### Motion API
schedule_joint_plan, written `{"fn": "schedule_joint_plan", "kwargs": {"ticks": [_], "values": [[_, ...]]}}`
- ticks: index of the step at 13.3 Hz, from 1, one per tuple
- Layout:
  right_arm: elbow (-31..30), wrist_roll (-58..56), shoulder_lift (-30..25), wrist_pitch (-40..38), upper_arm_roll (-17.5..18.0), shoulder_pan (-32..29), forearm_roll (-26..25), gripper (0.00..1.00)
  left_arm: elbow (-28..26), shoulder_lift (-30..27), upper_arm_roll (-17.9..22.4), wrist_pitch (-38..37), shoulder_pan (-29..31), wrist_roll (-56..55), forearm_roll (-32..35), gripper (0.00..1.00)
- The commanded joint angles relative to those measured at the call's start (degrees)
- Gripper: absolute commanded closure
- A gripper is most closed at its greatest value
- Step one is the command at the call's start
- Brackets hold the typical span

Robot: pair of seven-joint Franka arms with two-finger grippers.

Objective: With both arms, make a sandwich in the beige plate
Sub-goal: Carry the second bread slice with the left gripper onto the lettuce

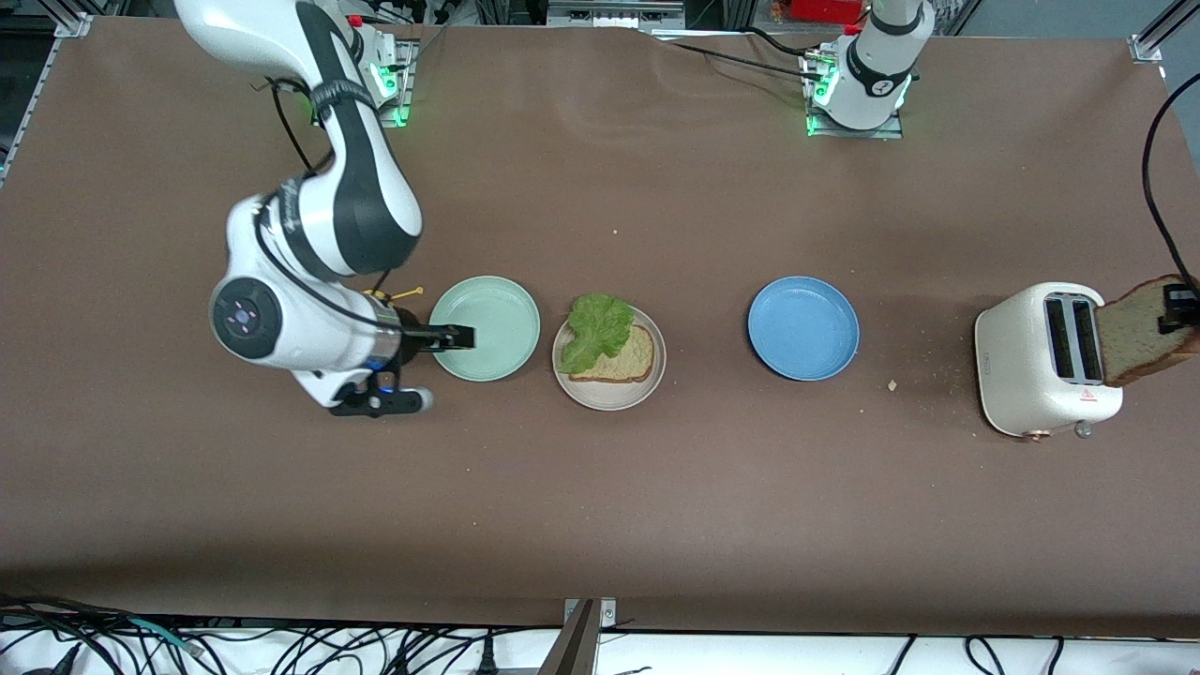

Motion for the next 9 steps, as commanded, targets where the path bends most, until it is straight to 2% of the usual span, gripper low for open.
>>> {"fn": "schedule_joint_plan", "kwargs": {"ticks": [1, 4, 6, 8, 9], "values": [[-1.36, 4.63, -4.92, -2.84, -0.47, 0.94, -11.32, 0.00, 1.21, 1.74, 0.01, -4.23, -2.60, 1.14, -7.19, 1.00], [-1.63, 4.30, -7.65, -3.48, -3.80, 0.24, -12.59, 0.00, 1.04, 5.34, -0.43, -6.26, -8.30, -0.09, -14.22, 1.00], [-1.98, 3.87, -10.46, -3.21, -3.98, -5.19, -12.51, 0.00, 1.21, 9.03, -0.43, -6.26, -11.74, -3.85, -19.84, 1.00], [-2.68, 3.52, -10.91, -3.03, -3.89, -8.19, -12.15, 0.00, 1.30, 11.32, -0.43, -6.18, -14.81, -5.97, -24.69, 1.00], [-3.81, 2.29, -13.35, -3.55, -3.46, -9.95, -12.33, 0.00, 1.39, 12.20, -0.43, -6.09, -16.48, -7.46, -25.75, 1.00]]}}
